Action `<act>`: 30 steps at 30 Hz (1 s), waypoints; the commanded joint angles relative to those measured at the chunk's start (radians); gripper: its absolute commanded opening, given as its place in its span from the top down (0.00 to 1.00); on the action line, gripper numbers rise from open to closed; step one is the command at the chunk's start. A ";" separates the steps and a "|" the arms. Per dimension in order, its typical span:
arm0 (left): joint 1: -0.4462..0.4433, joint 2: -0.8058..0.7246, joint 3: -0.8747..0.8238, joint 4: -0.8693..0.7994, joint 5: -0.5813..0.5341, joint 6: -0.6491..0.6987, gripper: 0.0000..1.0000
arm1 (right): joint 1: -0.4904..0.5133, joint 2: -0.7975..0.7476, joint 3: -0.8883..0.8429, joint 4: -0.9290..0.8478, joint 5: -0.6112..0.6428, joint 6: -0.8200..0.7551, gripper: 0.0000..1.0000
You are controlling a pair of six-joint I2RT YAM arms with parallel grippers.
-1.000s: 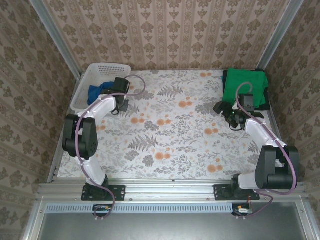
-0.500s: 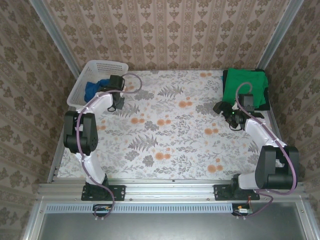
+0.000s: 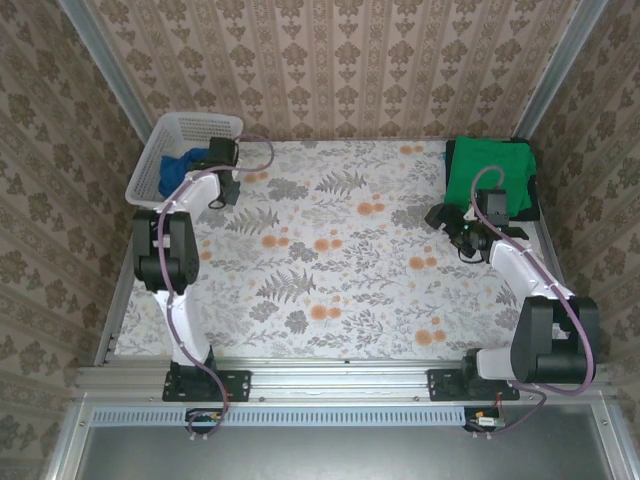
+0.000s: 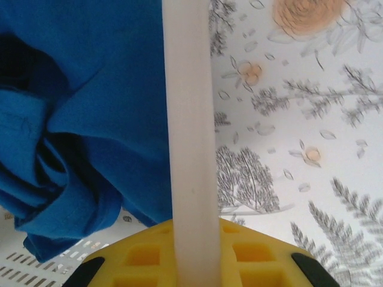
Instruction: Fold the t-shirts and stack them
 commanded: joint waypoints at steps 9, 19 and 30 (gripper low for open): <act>0.025 0.129 0.189 -0.069 -0.042 -0.086 1.00 | 0.006 -0.029 0.021 -0.067 0.017 -0.030 0.08; 0.020 -0.014 0.187 -0.146 -0.016 -0.155 0.40 | 0.009 -0.076 0.029 -0.093 0.042 -0.026 0.08; 0.182 0.028 0.283 -0.058 0.187 -0.345 0.00 | 0.079 -0.098 0.028 -0.086 0.082 -0.009 0.09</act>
